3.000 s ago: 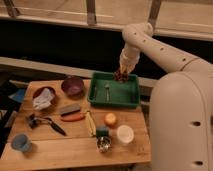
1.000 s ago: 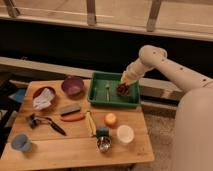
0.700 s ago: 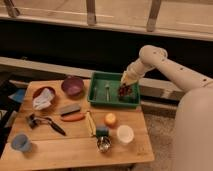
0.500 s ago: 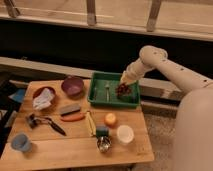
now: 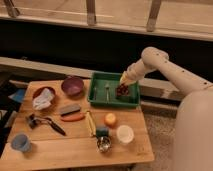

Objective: Place grapes in tray

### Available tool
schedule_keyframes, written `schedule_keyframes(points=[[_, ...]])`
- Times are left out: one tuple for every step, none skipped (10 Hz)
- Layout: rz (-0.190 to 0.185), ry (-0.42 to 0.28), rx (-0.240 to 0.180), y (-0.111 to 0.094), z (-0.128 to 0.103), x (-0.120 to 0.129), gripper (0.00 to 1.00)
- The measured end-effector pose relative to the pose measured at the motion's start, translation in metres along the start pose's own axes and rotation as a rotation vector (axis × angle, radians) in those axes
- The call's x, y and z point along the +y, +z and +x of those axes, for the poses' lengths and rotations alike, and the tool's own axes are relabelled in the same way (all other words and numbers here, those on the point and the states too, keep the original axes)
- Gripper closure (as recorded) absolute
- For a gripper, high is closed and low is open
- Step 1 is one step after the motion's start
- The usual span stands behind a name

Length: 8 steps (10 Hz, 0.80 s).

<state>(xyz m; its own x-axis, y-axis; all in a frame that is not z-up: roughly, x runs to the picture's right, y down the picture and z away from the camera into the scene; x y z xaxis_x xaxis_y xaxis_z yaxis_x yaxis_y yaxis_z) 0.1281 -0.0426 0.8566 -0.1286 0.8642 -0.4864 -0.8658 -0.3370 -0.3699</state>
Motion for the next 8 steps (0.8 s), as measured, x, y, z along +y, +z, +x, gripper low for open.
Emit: schedule_keyframes(points=[[-0.007,-0.005,0.0,0.002,0.0015,0.0021,0.69],[-0.007,-0.01,-0.003,0.0024,0.0026,0.0014,0.73],[-0.004,-0.014,-0.006,0.0005,0.004,0.0002,0.74],[0.015,-0.033,-0.006,0.0005,0.0066,0.0025,0.69],[0.045,-0.053,-0.006,0.0004,0.009,0.0068,0.63],[0.052,-0.061,-0.004,0.0015,0.0103,0.0098,0.62],[0.054,-0.059,-0.005,0.0012,0.0102,0.0083,0.62],[0.056,-0.056,-0.006,-0.0001,0.0102,0.0059,0.62]])
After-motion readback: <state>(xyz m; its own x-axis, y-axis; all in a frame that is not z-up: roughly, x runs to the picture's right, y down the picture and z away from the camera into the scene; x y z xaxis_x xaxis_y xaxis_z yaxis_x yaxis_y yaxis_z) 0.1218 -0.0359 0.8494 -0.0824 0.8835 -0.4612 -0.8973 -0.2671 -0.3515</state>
